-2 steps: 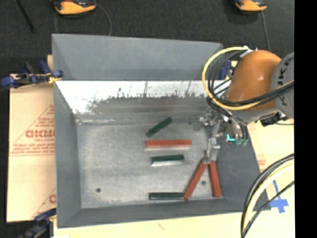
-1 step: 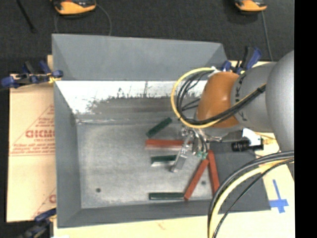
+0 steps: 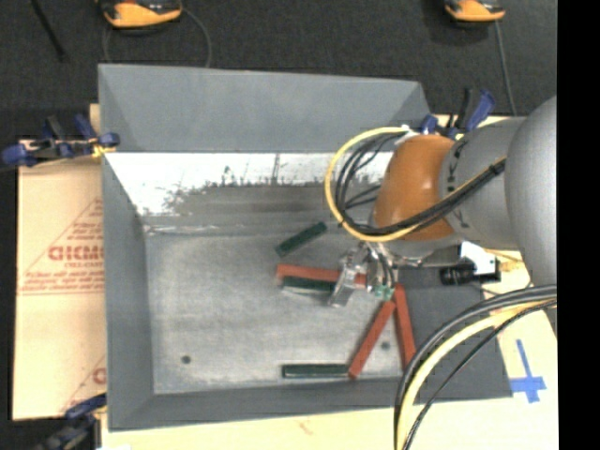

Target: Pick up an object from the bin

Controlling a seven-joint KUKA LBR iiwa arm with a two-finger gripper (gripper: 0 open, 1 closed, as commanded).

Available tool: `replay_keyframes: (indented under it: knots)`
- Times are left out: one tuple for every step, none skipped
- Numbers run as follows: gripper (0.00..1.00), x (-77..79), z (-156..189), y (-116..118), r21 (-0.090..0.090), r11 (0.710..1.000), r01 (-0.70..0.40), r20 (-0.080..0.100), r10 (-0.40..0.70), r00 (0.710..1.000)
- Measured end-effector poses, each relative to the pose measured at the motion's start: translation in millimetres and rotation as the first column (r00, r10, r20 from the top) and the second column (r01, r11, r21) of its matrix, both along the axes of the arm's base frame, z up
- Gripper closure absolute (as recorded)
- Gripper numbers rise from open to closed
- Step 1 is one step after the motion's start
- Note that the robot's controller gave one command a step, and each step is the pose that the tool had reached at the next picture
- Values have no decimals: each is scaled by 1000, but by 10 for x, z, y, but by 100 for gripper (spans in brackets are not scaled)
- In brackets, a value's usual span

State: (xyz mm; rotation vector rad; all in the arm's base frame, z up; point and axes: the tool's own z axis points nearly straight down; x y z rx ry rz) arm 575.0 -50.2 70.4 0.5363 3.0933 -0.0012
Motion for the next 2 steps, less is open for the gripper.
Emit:
replay_keyframes:
  knots:
    - [100,138,4,-107,-3,768,-640,2,640,768]
    - [100,606,1552,-147,-11,768,-640,8,640,768]
